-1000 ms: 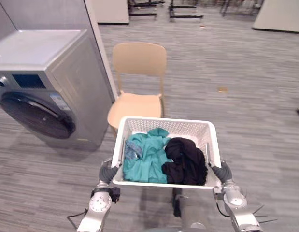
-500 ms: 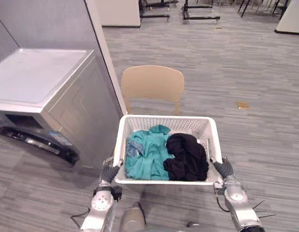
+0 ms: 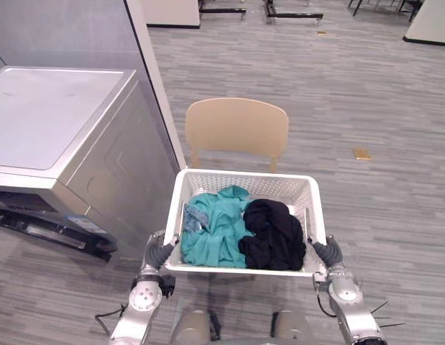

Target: Pick up the laundry basket with both hands and put the clothes into the washing machine.

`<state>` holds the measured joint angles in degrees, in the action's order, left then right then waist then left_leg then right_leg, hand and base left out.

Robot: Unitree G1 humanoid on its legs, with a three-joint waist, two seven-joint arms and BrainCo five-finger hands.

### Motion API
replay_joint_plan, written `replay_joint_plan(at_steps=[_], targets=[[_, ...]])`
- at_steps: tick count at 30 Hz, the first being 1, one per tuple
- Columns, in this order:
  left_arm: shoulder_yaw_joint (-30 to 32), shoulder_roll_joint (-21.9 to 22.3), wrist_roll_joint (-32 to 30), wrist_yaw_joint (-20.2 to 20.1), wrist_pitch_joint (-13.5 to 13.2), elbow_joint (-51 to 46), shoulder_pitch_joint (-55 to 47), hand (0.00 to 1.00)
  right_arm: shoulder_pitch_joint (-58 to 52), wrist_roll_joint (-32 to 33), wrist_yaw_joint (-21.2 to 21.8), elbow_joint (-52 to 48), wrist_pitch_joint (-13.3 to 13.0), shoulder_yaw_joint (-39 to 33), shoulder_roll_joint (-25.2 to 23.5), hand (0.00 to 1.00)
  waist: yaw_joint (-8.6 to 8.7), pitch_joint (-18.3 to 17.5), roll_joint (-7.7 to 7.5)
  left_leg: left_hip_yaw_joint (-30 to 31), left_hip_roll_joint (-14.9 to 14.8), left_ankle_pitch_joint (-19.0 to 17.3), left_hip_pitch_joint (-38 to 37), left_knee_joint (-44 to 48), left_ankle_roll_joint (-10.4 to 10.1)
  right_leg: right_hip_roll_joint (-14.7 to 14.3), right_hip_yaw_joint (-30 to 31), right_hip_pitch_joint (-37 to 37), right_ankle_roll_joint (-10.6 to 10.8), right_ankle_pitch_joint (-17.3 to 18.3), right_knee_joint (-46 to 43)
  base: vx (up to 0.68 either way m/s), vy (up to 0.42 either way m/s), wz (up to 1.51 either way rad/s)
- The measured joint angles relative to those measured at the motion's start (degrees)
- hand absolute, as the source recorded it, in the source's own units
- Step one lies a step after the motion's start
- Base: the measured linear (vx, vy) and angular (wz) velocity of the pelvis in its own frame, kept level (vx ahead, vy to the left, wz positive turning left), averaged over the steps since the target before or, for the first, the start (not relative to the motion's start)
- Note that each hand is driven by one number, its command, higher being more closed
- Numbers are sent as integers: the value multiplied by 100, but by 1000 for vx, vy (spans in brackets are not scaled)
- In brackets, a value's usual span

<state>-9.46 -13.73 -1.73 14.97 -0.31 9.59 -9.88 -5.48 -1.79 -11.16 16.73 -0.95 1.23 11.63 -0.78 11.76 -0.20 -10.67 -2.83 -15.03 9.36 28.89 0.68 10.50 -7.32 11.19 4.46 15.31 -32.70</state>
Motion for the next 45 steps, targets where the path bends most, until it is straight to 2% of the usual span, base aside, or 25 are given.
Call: replay_joint_plan(at_steps=[1,2,3,6,7,11,15,16,18,19,21,23,27,34,37,42,45], targets=[[1,37,0,3,0,11,46,100,54,2,-11,3,0,14,58,100,-4,7,71,75,-32,1,144,79,-1,-58,-43,11,-7,-2,87,-9,-76,32],[2,43,2,5,0,20,156,100,161,20,-23,5,0,49,152,100,-3,50,206,222,-112,-1,347,104,-8,-136,-128,63,-44,-74,260,-52,-42,27],[6,-11,2,9,-1,88,274,100,226,29,-55,8,0,91,163,100,-9,112,209,320,-131,85,452,-44,-124,-180,-236,112,-95,-161,399,-60,-44,27],[8,-43,8,16,-8,440,525,100,319,44,-148,115,0,183,162,100,-15,151,188,538,-160,302,717,-221,-236,-260,-476,228,-181,-335,649,-62,-71,29],[8,-43,8,21,-8,485,590,100,362,52,-163,162,0,188,162,100,-16,173,189,567,-166,342,793,-236,-230,-264,-520,273,-198,-362,667,-59,-59,28],[109,-87,10,215,-17,1063,1571,100,1230,69,-380,583,-4,231,146,100,-45,792,203,626,-250,578,1505,-114,-267,-339,-607,921,-298,-563,540,-149,-31,6],[220,-107,11,508,-23,1534,2484,100,1801,68,-651,685,-2,199,48,100,-87,1210,199,601,-330,595,2245,262,-265,-339,-551,1686,-343,-596,145,-153,-2,-12],[354,-100,26,634,-26,1602,2802,100,2024,67,-795,684,-2,192,-48,100,-116,1233,193,552,-401,583,2645,453,-251,-355,-500,2107,-368,-612,1,-147,2,-27],[547,-103,47,729,-29,1610,3151,100,2280,69,-919,679,-10,139,-193,100,-146,1275,208,510,-501,572,3014,617,-235,-417,-483,2448,-396,-666,-66,-135,-5,-32],[741,-98,57,869,-79,1727,3466,0,2530,69,-1055,648,-19,111,-345,0,-152,1321,195,491,-599,570,3242,747,-230,-480,-481,2649,-424,-732,-99,-114,-15,-29],[958,-76,135,930,-107,1799,3736,0,2783,78,-1160,647,-20,83,-443,0,-159,1383,193,472,-676,565,3380,826,-223,-543,-458,2765,-438,-781,-99,-72,-17,-23],[1232,38,235,1064,-262,1797,3960,0,2907,170,-1216,497,-27,81,-465,0,-185,1385,193,412,-729,561,3527,855,-218,-569,-429,2926,-436,-808,-76,-57,-7,-17],[1646,121,404,1274,-313,1796,4155,0,3077,335,-1253,-44,-248,-8,-797,0,-171,1391,182,304,-879,561,3609,831,-214,-666,-387,2993,-449,-938,86,2,-2,-18],[1802,332,449,1297,-338,1785,4253,0,3276,385,-1208,-253,-459,-88,-932,0,-178,1399,172,296,-904,561,3521,816,-214,-672,-430,2879,-450,-943,124,35,-2,1],[1802,347,457,1268,-349,1697,4204,0,3205,460,-1132,-303,-508,-85,-1065,0,-181,1437,126,356,-912,557,3307,738,-217,-711,-501,2578,-451,-942,285,9,-17,12],[1927,340,455,1254,-518,1150,3745,0,2626,465,-1108,-671,-546,-179,-1139,0,-248,1441,119,328,-923,544,3145,655,-198,-728,-511,2389,-444,-952,418,8,-4,2],[2237,439,449,1248,-563,1059,3415,0,2161,464,-1095,-696,-546,-417,-1137,0,-307,1447,110,320,-915,541,2903,590,-198,-726,-533,2136,-444,-948,482,49,-14,6]])
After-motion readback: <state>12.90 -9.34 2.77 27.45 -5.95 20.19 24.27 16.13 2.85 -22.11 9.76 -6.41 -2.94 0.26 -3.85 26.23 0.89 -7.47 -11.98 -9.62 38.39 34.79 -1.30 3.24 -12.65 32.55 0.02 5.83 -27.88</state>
